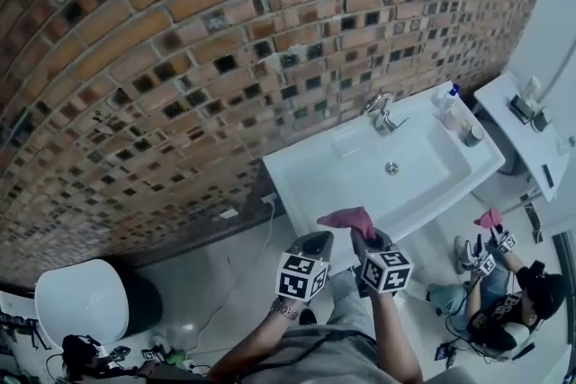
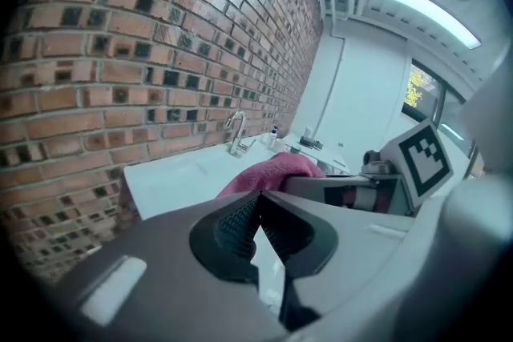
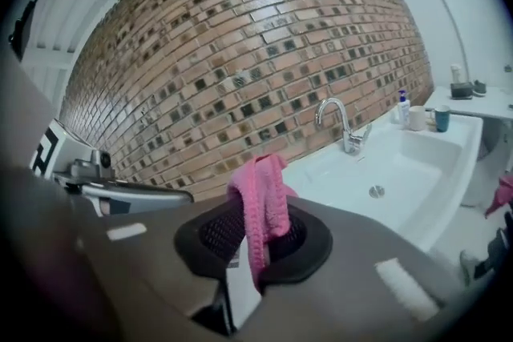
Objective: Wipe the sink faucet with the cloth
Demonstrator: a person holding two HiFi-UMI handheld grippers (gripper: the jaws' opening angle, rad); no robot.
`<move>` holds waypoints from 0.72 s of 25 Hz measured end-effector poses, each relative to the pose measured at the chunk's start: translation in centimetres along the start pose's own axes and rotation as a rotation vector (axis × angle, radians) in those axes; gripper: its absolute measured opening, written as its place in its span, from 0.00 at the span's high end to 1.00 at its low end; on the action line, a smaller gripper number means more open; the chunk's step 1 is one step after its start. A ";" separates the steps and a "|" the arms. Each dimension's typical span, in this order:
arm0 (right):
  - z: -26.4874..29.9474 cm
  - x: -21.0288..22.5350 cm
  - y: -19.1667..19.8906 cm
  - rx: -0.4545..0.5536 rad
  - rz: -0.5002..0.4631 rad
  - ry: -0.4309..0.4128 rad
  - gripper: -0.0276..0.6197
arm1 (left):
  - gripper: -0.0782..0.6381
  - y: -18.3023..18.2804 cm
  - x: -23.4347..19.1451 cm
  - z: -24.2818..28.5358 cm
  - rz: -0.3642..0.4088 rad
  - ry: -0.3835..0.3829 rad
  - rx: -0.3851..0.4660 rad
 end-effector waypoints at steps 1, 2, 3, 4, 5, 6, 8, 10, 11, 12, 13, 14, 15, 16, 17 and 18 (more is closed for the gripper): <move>-1.4 -1.6 0.9 0.009 0.004 0.016 0.90 | 0.87 1.3 0.0 -1.4 -0.005 -0.008 0.004; -2.7 -3.2 1.8 0.013 0.007 0.026 0.90 | 0.87 2.6 0.0 -2.8 -0.007 -0.018 0.005; -4.0 -4.8 2.8 0.014 0.009 0.031 0.90 | 0.87 3.9 0.2 -4.2 -0.007 -0.026 0.004; -5.2 -6.2 3.7 0.014 0.012 0.034 0.90 | 0.87 5.0 0.5 -5.6 -0.004 -0.030 0.003; -6.3 -7.3 4.1 0.018 0.012 0.034 0.89 | 0.87 5.8 0.8 -6.8 -0.001 -0.031 0.008; -7.2 -8.3 4.2 0.025 0.006 0.032 0.90 | 0.87 6.1 1.2 -7.8 0.001 -0.032 0.022; -8.5 -10.0 3.1 0.058 -0.031 0.030 0.89 | 0.87 5.8 1.5 -9.3 -0.003 -0.034 0.067; -9.5 -11.5 1.5 0.105 -0.070 0.029 0.89 | 0.87 5.0 1.7 -10.3 -0.003 -0.036 0.111; -9.9 -12.0 0.8 0.122 -0.083 0.028 0.89 | 0.87 4.7 1.9 -10.8 0.002 -0.038 0.127; -10.2 -12.4 0.4 0.131 -0.090 0.026 0.89 | 0.85 4.3 2.2 -11.1 0.011 -0.040 0.139; -10.5 -12.5 0.1 0.134 -0.092 0.024 0.89 | 0.85 4.0 2.6 -11.2 0.019 -0.042 0.148; -10.8 -12.5 0.0 0.132 -0.090 0.023 0.89 | 0.84 3.7 2.9 -11.3 0.025 -0.044 0.155; -11.2 -12.4 0.0 0.131 -0.091 0.024 0.89 | 0.83 3.6 3.1 -11.3 0.027 -0.045 0.159; -11.6 -12.4 0.0 0.132 -0.098 0.027 0.89 | 0.81 3.5 3.4 -11.3 0.027 -0.044 0.165; -11.9 -12.5 0.0 0.134 -0.111 0.029 0.89 | 0.80 3.5 3.5 -11.4 0.028 -0.043 0.172; -12.0 -12.6 -0.1 0.137 -0.125 0.032 0.89 | 0.80 3.5 3.6 -11.4 0.030 -0.041 0.180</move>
Point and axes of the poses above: the fingertips, and each gripper's own axes: z forward along the fingers, x to its right, y out of its underside, the point moved 2 cm from there along -z, backward along the fingers, and after that the axes turned 10 degrees about -z, right-handed, at the moved point
